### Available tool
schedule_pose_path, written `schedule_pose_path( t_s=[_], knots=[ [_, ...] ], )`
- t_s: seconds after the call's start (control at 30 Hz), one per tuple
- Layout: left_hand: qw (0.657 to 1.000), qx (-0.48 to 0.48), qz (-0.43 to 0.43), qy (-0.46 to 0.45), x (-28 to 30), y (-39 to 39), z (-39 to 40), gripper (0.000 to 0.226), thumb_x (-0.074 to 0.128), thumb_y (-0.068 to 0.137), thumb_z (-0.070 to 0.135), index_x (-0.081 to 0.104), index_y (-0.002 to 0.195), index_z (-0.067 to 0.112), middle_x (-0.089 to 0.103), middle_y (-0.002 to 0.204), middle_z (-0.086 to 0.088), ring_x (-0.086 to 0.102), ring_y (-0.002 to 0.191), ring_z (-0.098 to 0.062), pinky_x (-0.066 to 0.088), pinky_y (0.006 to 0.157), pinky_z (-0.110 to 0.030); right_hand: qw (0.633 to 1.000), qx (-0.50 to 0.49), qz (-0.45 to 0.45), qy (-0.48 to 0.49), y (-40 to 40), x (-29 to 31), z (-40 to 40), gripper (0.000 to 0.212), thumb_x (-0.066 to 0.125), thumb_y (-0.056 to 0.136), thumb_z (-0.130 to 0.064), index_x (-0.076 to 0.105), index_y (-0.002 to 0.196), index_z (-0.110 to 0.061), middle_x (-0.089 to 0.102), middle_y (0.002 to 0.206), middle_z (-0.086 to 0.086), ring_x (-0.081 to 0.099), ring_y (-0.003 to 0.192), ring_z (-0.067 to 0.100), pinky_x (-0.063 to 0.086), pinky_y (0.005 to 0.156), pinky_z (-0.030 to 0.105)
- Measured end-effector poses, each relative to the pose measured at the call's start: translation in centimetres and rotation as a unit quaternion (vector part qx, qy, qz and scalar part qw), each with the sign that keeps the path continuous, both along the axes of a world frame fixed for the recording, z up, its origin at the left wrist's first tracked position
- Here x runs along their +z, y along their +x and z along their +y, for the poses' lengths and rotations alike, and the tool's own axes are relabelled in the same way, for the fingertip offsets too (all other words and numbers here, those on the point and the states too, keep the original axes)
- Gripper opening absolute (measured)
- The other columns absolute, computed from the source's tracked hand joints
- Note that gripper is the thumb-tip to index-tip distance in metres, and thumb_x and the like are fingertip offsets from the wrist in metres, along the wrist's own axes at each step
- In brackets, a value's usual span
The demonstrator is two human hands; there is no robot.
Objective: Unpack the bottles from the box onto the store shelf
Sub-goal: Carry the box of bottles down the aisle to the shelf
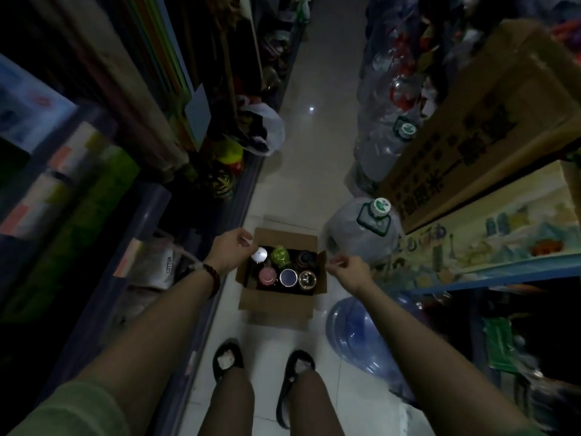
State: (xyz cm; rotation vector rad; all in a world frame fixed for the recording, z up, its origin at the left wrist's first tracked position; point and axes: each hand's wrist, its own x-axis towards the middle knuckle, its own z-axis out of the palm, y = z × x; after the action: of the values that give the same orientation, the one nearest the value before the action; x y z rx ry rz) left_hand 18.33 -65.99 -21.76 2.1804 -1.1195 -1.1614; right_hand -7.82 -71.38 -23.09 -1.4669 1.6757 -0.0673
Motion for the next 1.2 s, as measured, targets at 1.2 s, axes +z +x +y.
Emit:
schedule_pose_path(
  t_s=[1.2],
  knots=[
    [0.956, 0.164, 0.232, -0.072, -45.9, 6.2, -6.3, 0.041, 0.06, 0.091, 0.025, 0.055, 0.13, 0.011, 0.063, 0.12, -0.008, 0.06, 0.11, -0.025, 0.046, 0.094, -0.035, 0.972, -0.197, -0.045, -0.12, -2.0, -44.7, -6.6, 0.044, 0.05, 0.095, -0.046, 0.061, 0.111, -0.007, 0.065, 0.109, 0.015, 0.061, 0.1, 0.028, 0.046, 0.084, 0.037]
  ],
)
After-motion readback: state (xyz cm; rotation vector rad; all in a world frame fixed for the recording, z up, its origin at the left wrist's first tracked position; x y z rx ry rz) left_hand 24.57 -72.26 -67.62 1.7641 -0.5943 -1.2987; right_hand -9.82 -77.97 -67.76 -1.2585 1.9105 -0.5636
